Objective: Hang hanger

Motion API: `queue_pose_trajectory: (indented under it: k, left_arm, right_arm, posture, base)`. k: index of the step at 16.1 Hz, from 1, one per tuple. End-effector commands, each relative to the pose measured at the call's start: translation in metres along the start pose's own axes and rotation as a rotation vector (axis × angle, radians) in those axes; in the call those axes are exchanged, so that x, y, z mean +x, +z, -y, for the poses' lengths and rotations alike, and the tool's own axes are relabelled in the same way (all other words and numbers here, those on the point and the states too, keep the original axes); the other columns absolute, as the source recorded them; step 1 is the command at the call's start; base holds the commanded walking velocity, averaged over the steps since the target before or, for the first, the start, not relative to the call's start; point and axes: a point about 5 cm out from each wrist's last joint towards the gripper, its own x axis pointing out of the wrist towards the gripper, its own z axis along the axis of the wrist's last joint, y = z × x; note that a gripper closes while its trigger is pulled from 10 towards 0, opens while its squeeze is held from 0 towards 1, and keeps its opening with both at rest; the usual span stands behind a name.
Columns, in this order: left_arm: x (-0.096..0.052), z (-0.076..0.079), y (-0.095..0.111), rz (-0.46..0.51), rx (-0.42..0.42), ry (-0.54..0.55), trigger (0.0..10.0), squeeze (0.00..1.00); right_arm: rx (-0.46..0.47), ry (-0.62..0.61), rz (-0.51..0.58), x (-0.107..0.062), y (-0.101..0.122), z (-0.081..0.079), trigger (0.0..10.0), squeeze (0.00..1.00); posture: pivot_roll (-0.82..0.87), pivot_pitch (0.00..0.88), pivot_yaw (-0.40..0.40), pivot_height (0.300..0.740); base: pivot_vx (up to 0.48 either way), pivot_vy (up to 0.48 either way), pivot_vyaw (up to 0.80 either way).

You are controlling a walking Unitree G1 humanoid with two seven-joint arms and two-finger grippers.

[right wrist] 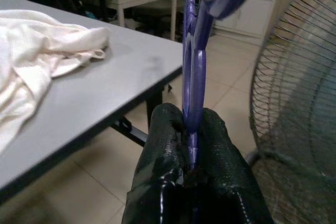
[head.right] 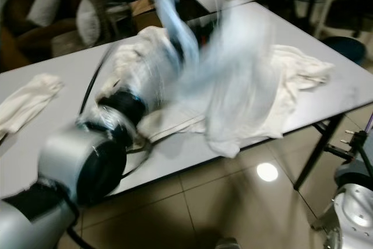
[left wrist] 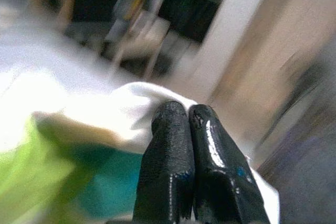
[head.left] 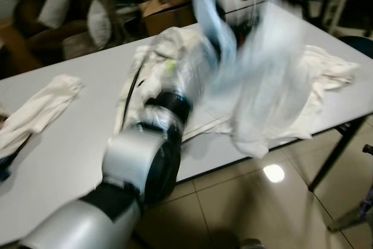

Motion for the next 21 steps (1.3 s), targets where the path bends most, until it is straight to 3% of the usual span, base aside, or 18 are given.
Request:
queue_pose_trajectory:
  k: [1,4,6,7,9,11,13,14,16,18,20,21]
  left_arm:
    - [-0.001,0.000,-0.014,-0.007,0.031,0.036,0.0,0.00]
    - [-0.009,-0.012,0.018,0.159,-0.024,-0.012,0.0,0.00]
    - [-0.024,-0.028,0.067,0.337,-0.008,-0.051,0.0,0.00]
    - [-0.029,-0.033,0.082,0.383,0.010,-0.045,0.0,0.00]
    - [-0.054,-0.039,0.146,0.560,0.180,-0.038,0.0,0.00]
    - [-0.093,-0.041,0.221,0.711,0.440,0.056,0.0,0.00]
    - [-0.127,-0.035,0.268,0.787,0.675,0.139,0.0,0.00]
    - [-0.136,-0.032,0.278,0.813,0.721,0.154,0.0,0.00]
    - [-0.171,-0.019,0.315,0.926,0.897,0.253,0.0,0.00]
    - [-0.183,-0.015,0.325,0.957,0.978,0.299,0.0,0.00]
    - [-0.186,-0.021,0.324,0.927,0.968,0.317,0.0,0.00]
    - [-0.177,-0.033,0.310,0.839,0.952,0.317,0.0,0.00]
  right_arm:
    - [0.015,0.020,0.028,-0.002,0.005,-0.007,10.0,0.00]
    - [0.022,0.035,0.025,-0.002,0.004,-0.010,10.0,0.00]
    - [0.035,0.064,0.021,-0.001,0.004,-0.018,10.0,0.00]
    - [0.038,0.073,0.023,-0.001,0.004,-0.020,10.0,0.00]
    - [0.045,0.100,0.029,0.002,0.006,-0.028,10.0,0.00]
    - [0.051,0.118,0.032,0.005,0.007,-0.033,10.0,0.00]
    - [0.054,0.122,0.033,0.005,0.007,-0.035,10.0,0.00]
    - [0.056,0.123,0.033,0.005,0.007,-0.035,10.0,0.00]
    - [0.064,0.126,0.034,0.006,0.006,-0.038,10.0,0.00]
    - [0.068,0.131,0.034,0.006,0.006,-0.040,10.0,0.00]
    - [0.075,0.142,0.032,0.008,0.005,-0.044,10.0,0.00]
    - [0.078,0.149,0.030,0.009,0.004,-0.046,10.0,0.00]
  posture:
    - [-0.36,0.000,0.191,0.740]
    - [-0.34,0.000,0.182,0.740]
    - [-0.32,0.000,0.162,0.740]
    - [-0.31,0.000,0.159,0.740]
    - [-0.29,0.000,0.143,0.740]
    - [-0.27,0.000,0.137,0.740]
    - [-0.26,0.000,0.138,0.740]
    - [-0.26,0.000,0.138,0.740]
    - [-0.24,0.000,0.136,0.740]
    - [-0.24,0.000,0.135,0.740]
    - [-0.22,0.000,0.135,0.740]
    - [-0.21,0.000,0.136,0.740]
  base:
    - [0.000,0.000,0.00]
    - [0.000,0.000,0.00]
    - [0.000,0.000,0.00]
    - [0.000,0.000,0.00]
    - [0.000,0.000,0.00]
    - [0.000,0.000,0.00]
    - [0.000,0.000,0.00]
    - [0.000,0.000,0.00]
    - [0.000,0.000,0.00]
    - [0.000,0.000,0.00]
    - [0.000,0.000,0.00]
    - [0.000,0.000,0.00]
